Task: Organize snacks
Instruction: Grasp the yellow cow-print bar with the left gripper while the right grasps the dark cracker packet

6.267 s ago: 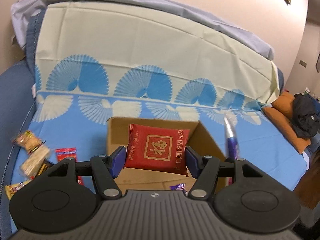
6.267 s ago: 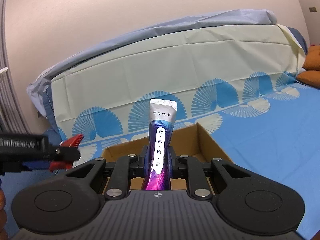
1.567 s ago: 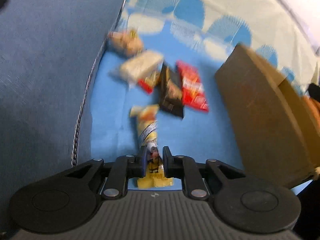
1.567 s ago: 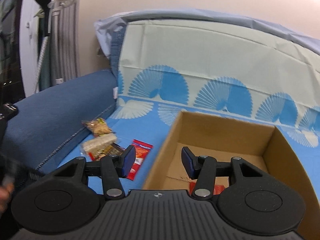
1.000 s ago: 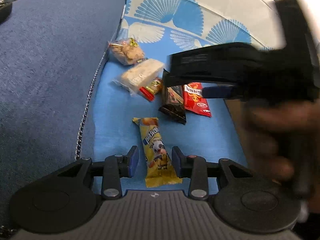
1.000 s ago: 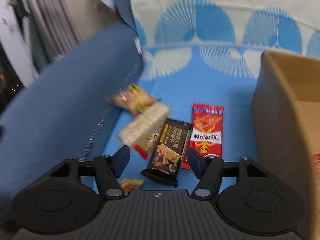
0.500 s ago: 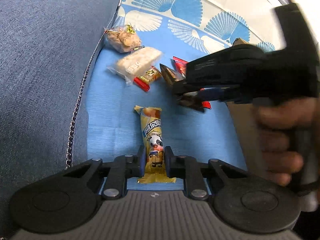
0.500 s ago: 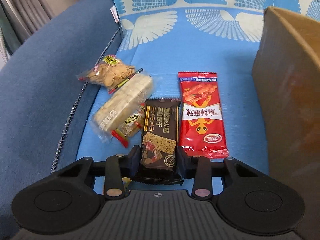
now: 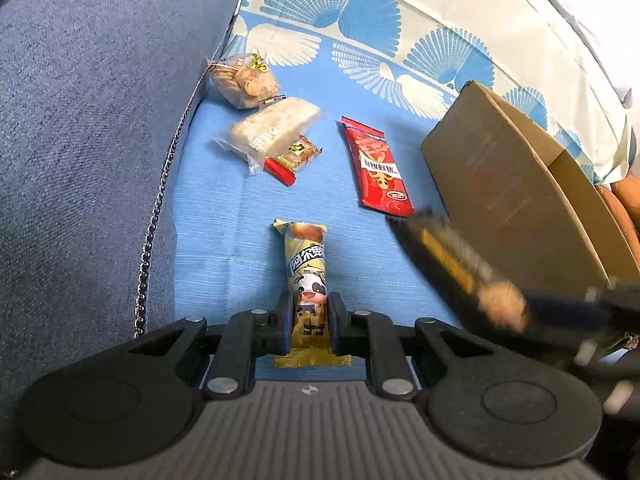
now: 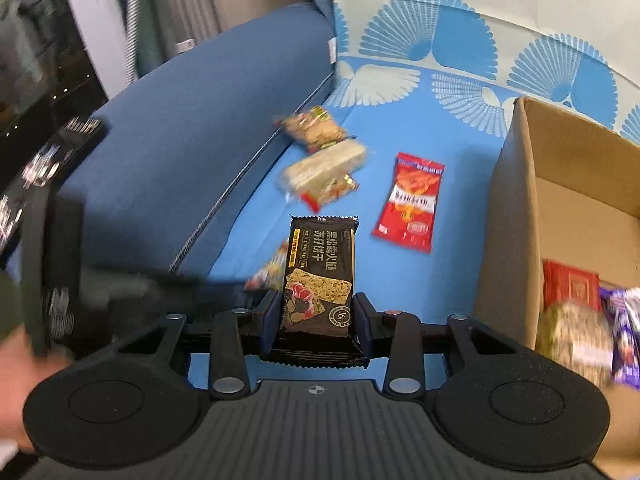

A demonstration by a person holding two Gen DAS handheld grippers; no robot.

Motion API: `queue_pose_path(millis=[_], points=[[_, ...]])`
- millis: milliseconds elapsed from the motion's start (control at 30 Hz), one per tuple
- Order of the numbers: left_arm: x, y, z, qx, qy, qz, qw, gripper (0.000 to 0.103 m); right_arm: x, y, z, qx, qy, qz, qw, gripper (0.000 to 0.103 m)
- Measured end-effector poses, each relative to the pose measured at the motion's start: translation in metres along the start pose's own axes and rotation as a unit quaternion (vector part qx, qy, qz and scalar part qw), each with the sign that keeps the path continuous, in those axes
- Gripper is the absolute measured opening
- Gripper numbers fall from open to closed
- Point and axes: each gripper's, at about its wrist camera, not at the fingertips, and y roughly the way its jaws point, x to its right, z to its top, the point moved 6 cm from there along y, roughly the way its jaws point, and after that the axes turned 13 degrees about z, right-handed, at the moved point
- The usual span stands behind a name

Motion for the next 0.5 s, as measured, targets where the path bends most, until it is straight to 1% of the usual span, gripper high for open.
queue_pose_path(millis=[67, 167, 233, 300, 400, 433, 500], points=[[0.000, -0.002, 0.000, 0.001, 0.001, -0.001, 1.0000, 0.019, -0.003, 0.001, -0.019, 0.010, -0.011, -0.011, 1.000, 0.040], [0.000, -0.006, -0.001, 0.001, 0.004, 0.001, 1.0000, 0.019, 0.001, 0.020, -0.044, -0.004, 0.005, -0.033, 0.999, 0.040], [0.000, -0.011, -0.002, 0.005, 0.006, 0.003, 1.0000, 0.019, 0.002, 0.031, -0.049, -0.011, 0.010, -0.047, 0.999, 0.040], [0.000, -0.013, -0.004, 0.002, 0.006, 0.002, 1.0000, 0.019, 0.003, 0.040, -0.053, -0.019, 0.025, -0.038, 0.999, 0.041], [0.000, -0.015, -0.006, 0.001, 0.004, -0.001, 1.0000, 0.019, 0.007, 0.047, -0.059, -0.036, 0.028, -0.044, 0.998, 0.042], [0.000, -0.014, -0.006, 0.000, 0.004, 0.000, 1.0000, 0.019, 0.007, 0.049, -0.060, -0.041, 0.030, -0.041, 0.998, 0.044], [0.000, -0.011, -0.006, -0.007, 0.005, 0.003, 1.0000, 0.019, 0.007, 0.050, -0.059, -0.036, 0.032, -0.034, 0.998, 0.049]])
